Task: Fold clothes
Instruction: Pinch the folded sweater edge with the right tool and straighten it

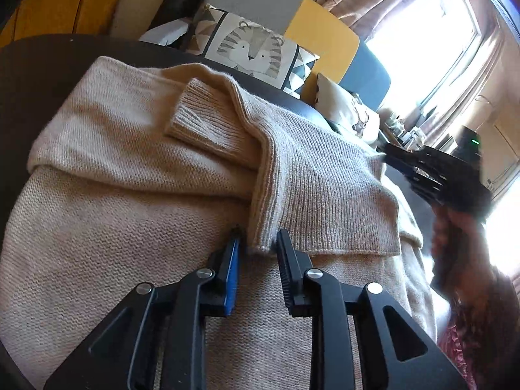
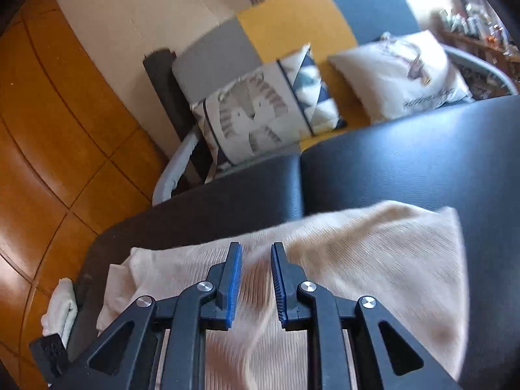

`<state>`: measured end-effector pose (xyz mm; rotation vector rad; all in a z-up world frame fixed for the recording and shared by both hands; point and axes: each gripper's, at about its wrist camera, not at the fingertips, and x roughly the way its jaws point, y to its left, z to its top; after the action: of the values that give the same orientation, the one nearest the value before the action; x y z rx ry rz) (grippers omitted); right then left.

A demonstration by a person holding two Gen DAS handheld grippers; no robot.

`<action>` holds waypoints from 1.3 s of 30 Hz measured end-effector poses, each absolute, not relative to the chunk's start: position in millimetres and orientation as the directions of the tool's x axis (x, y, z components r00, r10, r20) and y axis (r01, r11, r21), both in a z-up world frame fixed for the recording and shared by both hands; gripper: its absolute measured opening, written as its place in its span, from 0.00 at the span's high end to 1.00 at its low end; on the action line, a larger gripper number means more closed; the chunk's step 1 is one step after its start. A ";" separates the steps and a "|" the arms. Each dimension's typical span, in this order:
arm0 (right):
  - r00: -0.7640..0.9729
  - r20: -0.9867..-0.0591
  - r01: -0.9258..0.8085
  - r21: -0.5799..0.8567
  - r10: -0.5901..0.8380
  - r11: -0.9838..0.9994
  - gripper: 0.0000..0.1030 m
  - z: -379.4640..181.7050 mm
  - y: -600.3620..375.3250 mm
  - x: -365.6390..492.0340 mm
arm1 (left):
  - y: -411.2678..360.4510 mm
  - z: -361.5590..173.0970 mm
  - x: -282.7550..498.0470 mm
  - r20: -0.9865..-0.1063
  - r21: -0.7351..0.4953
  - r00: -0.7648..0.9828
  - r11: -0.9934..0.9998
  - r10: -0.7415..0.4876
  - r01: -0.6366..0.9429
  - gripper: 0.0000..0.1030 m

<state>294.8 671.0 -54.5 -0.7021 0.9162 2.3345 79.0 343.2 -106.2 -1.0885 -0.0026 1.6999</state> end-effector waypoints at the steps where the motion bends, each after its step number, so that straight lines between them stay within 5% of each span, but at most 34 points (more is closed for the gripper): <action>1: -0.717 -0.644 -0.634 0.442 0.268 -0.635 0.83 -58.6 677.7 285.7 | 343.2 -107.5 79.1 -0.648 -0.488 -0.016 -0.431 0.762 -0.759 0.76; 6: -0.542 -0.742 -0.740 0.199 0.394 -0.643 0.86 -82.8 700.9 275.4 | 342.4 -113.7 79.5 -0.636 -0.491 -0.016 -0.421 0.771 -0.762 0.77; 12: -0.499 -0.755 -0.791 0.196 0.425 -0.580 0.83 -70.5 706.9 284.2 | 343.4 -118.4 76.7 -0.623 -0.512 -0.004 -0.412 0.782 -0.754 0.77; 17: -0.679 -0.641 -0.661 0.320 0.359 -0.678 0.79 -43.0 663.7 275.8 | 343.1 -118.0 74.7 -0.617 -0.524 0.003 -0.408 0.787 -0.748 0.77; 22: -0.531 -0.742 -0.650 0.048 0.409 -0.758 0.78 -53.2 630.3 235.2 | 342.2 -117.9 74.3 -0.611 -0.529 0.004 -0.404 0.792 -0.746 0.76; 30: -0.637 -0.711 -0.388 -0.039 0.298 -0.921 0.78 -36.7 551.2 134.2 | 339.6 -118.9 75.5 -0.608 -0.524 -0.001 -0.402 0.794 -0.751 0.76; 39: -0.627 -0.772 -0.335 0.150 0.101 -0.930 0.77 -84.1 539.3 61.0 | 338.6 -122.1 75.3 -0.597 -0.531 0.001 -0.394 0.802 -0.750 0.77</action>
<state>61.0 539.3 -84.1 -1.2076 0.4125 2.5995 75.3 338.6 -122.1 -1.0542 -0.0693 1.6715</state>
